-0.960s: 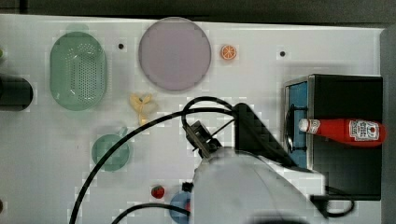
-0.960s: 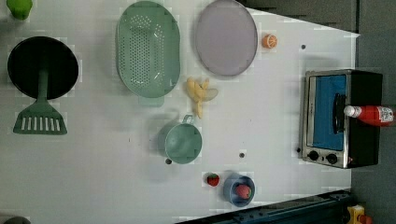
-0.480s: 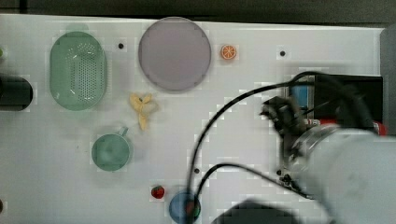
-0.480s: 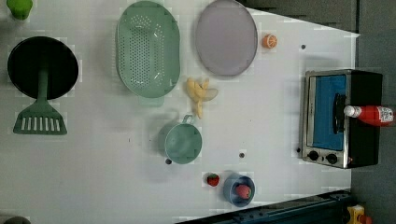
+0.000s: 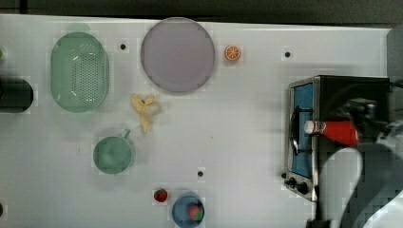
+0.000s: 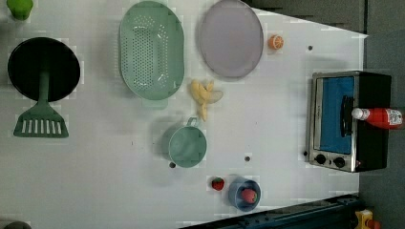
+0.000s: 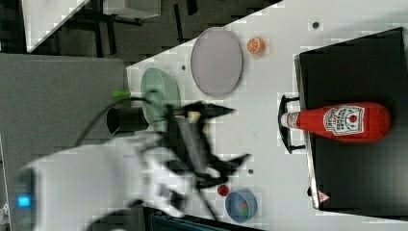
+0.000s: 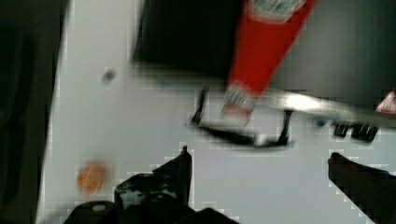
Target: Pick Ketchup from oven and place it on table.
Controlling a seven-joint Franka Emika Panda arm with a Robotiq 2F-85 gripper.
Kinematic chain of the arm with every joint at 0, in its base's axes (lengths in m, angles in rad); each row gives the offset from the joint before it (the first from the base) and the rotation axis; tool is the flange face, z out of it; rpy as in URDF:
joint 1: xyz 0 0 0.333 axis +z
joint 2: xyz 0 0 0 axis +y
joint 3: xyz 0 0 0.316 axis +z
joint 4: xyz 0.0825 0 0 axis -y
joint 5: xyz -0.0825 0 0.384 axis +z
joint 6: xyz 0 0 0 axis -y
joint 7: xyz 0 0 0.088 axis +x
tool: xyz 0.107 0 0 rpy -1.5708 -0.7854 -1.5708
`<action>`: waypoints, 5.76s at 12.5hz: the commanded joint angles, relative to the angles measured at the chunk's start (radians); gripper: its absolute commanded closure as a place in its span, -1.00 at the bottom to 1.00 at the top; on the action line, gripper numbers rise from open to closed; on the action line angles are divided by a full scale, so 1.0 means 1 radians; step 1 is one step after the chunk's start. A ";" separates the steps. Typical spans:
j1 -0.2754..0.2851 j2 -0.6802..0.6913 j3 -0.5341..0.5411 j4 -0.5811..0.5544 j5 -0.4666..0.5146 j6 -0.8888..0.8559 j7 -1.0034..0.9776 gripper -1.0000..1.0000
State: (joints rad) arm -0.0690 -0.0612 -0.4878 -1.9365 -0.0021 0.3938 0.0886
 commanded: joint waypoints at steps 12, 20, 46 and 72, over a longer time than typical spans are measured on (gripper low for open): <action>-0.065 0.377 -0.135 0.095 0.158 0.202 0.020 -1.00; -0.069 0.430 -0.132 0.055 0.195 0.302 0.020 -0.68; 0.222 0.194 0.305 0.311 0.033 -0.349 -0.024 -0.27; 0.228 0.060 0.312 -0.147 0.004 0.213 0.065 -1.00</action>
State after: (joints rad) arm 0.1814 0.0616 -0.1779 -2.1191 -0.0110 0.6113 0.1182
